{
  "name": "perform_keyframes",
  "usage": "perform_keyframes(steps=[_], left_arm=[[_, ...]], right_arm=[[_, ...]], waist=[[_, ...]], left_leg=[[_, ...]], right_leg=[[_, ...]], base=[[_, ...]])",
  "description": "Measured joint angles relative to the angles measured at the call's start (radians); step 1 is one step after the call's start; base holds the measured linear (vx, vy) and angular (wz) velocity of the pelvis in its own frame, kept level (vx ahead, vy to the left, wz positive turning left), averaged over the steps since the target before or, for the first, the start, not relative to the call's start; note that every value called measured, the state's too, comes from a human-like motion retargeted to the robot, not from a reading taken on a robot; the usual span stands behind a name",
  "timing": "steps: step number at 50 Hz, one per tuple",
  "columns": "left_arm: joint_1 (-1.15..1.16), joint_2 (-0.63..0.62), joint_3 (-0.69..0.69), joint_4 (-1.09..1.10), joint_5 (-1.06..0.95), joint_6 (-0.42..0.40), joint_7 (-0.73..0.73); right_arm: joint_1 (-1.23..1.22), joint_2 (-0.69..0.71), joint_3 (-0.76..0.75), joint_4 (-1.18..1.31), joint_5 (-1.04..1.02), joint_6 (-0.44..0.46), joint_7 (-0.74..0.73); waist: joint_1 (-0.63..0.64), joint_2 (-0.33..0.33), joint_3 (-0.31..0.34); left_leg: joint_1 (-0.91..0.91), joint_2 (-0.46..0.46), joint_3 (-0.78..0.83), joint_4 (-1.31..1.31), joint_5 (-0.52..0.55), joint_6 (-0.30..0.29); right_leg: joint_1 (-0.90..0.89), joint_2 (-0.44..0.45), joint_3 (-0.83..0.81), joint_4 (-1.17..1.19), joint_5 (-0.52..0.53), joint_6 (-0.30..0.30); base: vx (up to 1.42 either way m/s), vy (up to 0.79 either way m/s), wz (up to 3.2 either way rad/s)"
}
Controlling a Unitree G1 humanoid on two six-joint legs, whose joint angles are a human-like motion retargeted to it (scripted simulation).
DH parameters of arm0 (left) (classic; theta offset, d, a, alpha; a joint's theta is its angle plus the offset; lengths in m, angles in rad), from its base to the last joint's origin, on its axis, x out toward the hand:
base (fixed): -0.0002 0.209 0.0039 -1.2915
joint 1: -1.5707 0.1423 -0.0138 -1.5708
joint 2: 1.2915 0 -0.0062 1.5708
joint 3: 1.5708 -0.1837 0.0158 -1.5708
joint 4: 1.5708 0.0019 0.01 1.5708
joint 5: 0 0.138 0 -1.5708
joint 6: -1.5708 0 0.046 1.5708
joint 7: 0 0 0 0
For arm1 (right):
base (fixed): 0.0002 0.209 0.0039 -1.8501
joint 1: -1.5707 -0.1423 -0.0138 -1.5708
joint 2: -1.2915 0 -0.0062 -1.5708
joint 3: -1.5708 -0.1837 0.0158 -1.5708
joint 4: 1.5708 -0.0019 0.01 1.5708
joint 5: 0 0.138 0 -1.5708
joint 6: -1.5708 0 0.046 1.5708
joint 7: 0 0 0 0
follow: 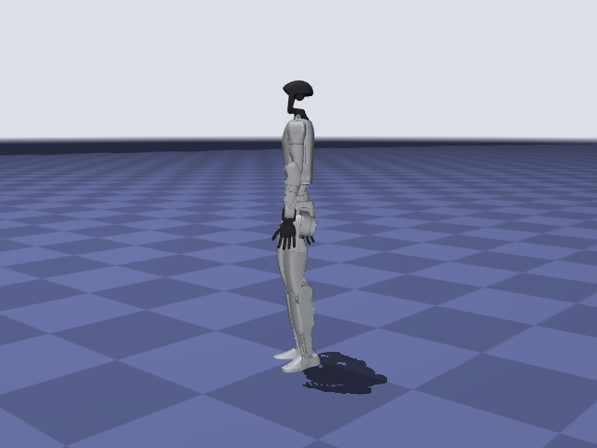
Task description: In place motions
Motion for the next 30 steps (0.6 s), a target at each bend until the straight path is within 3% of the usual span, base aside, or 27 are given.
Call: perform_keyframes(steps=[9, 12, 14, 17, 20, 22, 25, 28, 30], left_arm=[[-0.027, -0.016, 0.006, -0.033, -0.009, -0.013, -0.006], [-0.023, -0.025, 0.001, -0.025, -0.012, -0.014, -0.001], [-0.013, -0.029, 0.003, -0.012, -0.012, -0.013, 0.003], [0.009, -0.026, 0.017, 0.022, -0.014, -0.010, 0.015], [0.031, -0.012, 0.044, 0.071, -0.017, -0.003, 0.035], [0.051, 0.003, 0.075, 0.108, -0.021, 0.006, 0.057], [0.077, 0.027, 0.122, 0.146, -0.019, 0.009, 0.092], [0.111, 0.033, 0.154, 0.146, -0.022, 0.005, 0.105], [0.137, 0.026, 0.181, 0.137, -0.037, -0.001, 0.105]], right_arm=[[-0.018, -0.032, 0.000, 0.031, -0.032, 0.008, -0.025], [-0.010, -0.040, -0.018, 0.017, -0.033, 0.004, -0.017], [-0.003, -0.045, -0.024, 0.007, -0.035, 0.001, -0.013], [0.002, -0.052, -0.030, 0.002, -0.046, 0.005, -0.010], [0.005, -0.054, -0.039, 0.000, -0.065, 0.010, -0.012], [0.009, -0.053, -0.049, -0.006, -0.067, 0.008, -0.011], [0.010, -0.049, -0.058, -0.011, -0.055, 0.008, -0.011], [0.003, -0.049, -0.067, -0.016, -0.037, 0.007, -0.012], [-0.008, -0.053, -0.074, -0.029, -0.036, 0.006, -0.002]], waist=[[0.062, -0.026, 0.036], [0.077, -0.040, 0.050], [0.083, -0.052, 0.051], [0.066, -0.064, 0.036], [0.030, -0.073, 0.005], [0.011, -0.087, -0.025], [0.022, -0.106, -0.049], [0.085, -0.103, -0.047], [0.134, -0.104, -0.039]], left_leg=[[-0.076, -0.066, -0.099, -0.026, 0.071, 0.039], [-0.093, -0.095, -0.111, -0.041, 0.047, 0.058], [-0.080, -0.079, -0.008, -0.051, -0.002, 0.062], [-0.020, -0.012, 0.279, -0.065, -0.060, 0.025], [0.048, 0.029, 0.564, -0.057, -0.073, 0.015], [0.072, 0.048, 0.639, -0.019, -0.059, 0.023], [0.038, 0.049, 0.477, 0.034, -0.002, 0.037], [0.066, 0.034, 0.432, -0.047, 0.074, -0.030], [0.086, -0.012, 0.399, -0.129, 0.070, -0.027]], right_leg=[[0.007, -0.057, -0.146, -0.015, -0.033, 0.011], [0.013, -0.092, -0.240, -0.016, -0.052, 0.021], [0.018, -0.121, -0.309, -0.015, -0.066, 0.031], [0.024, -0.156, -0.426, -0.015, -0.091, 0.054], [0.032, -0.185, -0.537, -0.015, -0.112, 0.082], [0.039, -0.210, -0.612, -0.014, -0.124, 0.109], [0.051, -0.223, -0.676, -0.010, -0.130, 0.136], [0.069, -0.197, -0.711, -0.006, -0.127, 0.145], [0.086, -0.188, -0.725, -0.002, -0.122, 0.153]], base=[[0.02, -0.14, 1.13], [0.03, -0.18, 1.96], [0.09, -0.16, 2.24], [0.19, -0.17, 2.62], [0.29, -0.18, 2.61], [0.35, -0.24, 2.58], [0.41, -0.25, 1.78], [0.38, -0.17, 0.80], [0.33, -0.15, 0.50]])
